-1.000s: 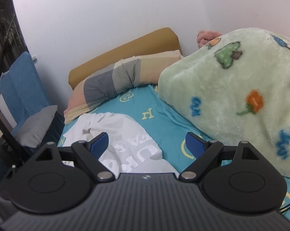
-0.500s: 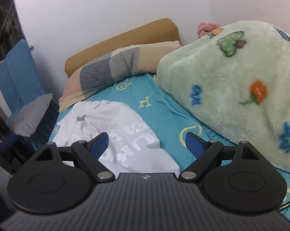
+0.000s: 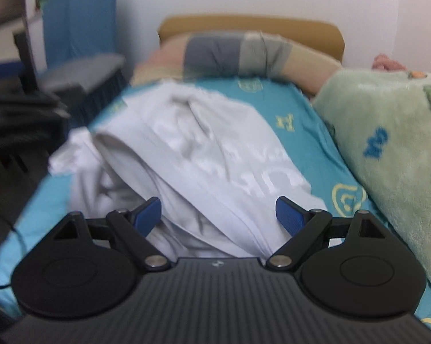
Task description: Fold clothes
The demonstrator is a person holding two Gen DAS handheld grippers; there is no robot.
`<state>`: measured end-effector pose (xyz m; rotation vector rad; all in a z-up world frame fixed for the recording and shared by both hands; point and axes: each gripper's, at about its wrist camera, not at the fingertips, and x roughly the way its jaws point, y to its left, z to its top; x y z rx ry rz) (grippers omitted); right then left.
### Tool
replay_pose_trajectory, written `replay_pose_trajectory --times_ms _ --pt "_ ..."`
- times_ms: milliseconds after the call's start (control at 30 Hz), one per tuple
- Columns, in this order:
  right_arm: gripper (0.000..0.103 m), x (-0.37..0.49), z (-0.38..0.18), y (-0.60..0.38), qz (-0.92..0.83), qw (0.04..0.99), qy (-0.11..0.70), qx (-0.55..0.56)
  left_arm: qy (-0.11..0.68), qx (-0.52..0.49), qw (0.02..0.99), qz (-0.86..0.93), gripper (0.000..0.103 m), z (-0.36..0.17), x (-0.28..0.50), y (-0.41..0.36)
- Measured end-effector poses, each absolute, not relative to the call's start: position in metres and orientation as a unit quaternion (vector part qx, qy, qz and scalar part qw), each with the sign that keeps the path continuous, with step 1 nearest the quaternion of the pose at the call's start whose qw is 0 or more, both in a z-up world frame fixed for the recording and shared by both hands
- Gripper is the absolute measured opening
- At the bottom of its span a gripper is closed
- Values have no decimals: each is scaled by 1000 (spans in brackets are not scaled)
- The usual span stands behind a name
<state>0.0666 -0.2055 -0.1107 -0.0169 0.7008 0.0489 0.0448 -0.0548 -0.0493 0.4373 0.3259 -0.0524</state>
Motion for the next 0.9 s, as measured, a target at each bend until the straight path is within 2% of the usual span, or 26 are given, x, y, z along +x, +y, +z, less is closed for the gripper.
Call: replay_pose_trajectory --times_ms 100,400,633,900 --pt "88 75 -125 -215 -17 933 360 -1 167 229 958 -38 94 -55 42 -60" --pt "88 55 -98 -267 -123 952 255 117 150 270 946 -95 96 -77 33 -92" --pt "88 58 -103 -271 -120 944 274 141 162 344 921 -87 96 -113 55 -121" --pt "88 50 -105 -265 -83 937 312 135 208 251 945 19 97 -102 111 -90"
